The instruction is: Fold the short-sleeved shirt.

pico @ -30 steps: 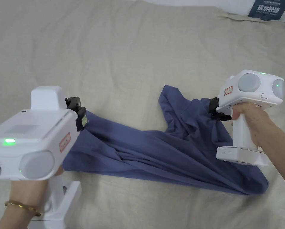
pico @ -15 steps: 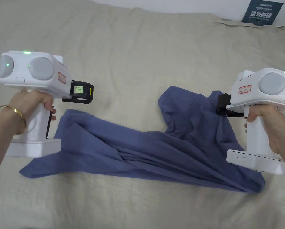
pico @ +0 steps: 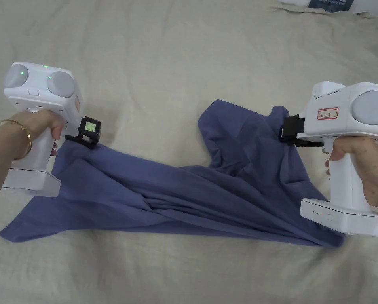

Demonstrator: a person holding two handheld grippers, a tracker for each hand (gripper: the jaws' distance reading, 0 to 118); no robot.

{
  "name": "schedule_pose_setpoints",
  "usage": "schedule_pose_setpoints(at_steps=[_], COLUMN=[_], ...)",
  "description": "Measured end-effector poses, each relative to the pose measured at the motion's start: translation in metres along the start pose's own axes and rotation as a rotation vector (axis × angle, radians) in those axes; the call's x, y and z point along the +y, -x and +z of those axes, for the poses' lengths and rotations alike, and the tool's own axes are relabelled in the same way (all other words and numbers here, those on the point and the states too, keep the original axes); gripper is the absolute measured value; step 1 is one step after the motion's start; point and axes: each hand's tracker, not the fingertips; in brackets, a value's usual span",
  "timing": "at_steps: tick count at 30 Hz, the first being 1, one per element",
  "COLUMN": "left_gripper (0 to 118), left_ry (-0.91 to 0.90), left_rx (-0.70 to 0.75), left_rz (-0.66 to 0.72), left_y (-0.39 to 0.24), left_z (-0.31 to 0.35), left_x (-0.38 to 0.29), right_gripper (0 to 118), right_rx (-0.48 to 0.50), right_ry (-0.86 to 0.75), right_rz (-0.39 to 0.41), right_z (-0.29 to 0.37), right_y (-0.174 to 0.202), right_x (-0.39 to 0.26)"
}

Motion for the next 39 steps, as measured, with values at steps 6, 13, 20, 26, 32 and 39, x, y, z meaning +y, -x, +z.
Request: schedule_pose_setpoints(at_steps=[6,13,20,26,32,39], left_gripper=[42,0,0,0,0,0], left_ry=[0.01,-0.058,-0.356,-0.684,-0.907,-1.051], left_rx=[-0.101,-0.083,-0.203,-0.164,-0.124,-0.097], left_rz=[0.075,0.035,0.274,0.266,0.376,0.402], left_y=[-0.001,-0.007,0.029,0.064,0.094,0.104], left_z=[-0.011,-0.002,0.074,0.182,0.287,0.371], left_x=[-0.003,-0.014,-0.032,-0.041,-0.064,-0.081], right_gripper=[3,3,3,3,3,3], right_rx=[0.003,0.001,-0.058,-0.054,-0.043,0.0], right_ry=[0.006,0.01,-0.102,-0.222,-0.367,-0.513], right_rz=[0.017,0.024,0.034,0.001,-0.059,-0.129], right_z=[-0.004,-0.006,0.034,0.111,0.202,0.297], right_y=[-0.001,0.002,0.002,-0.002,-0.012,-0.027], right_x=[0.003,0.005,0.018,0.038,0.048,0.056])
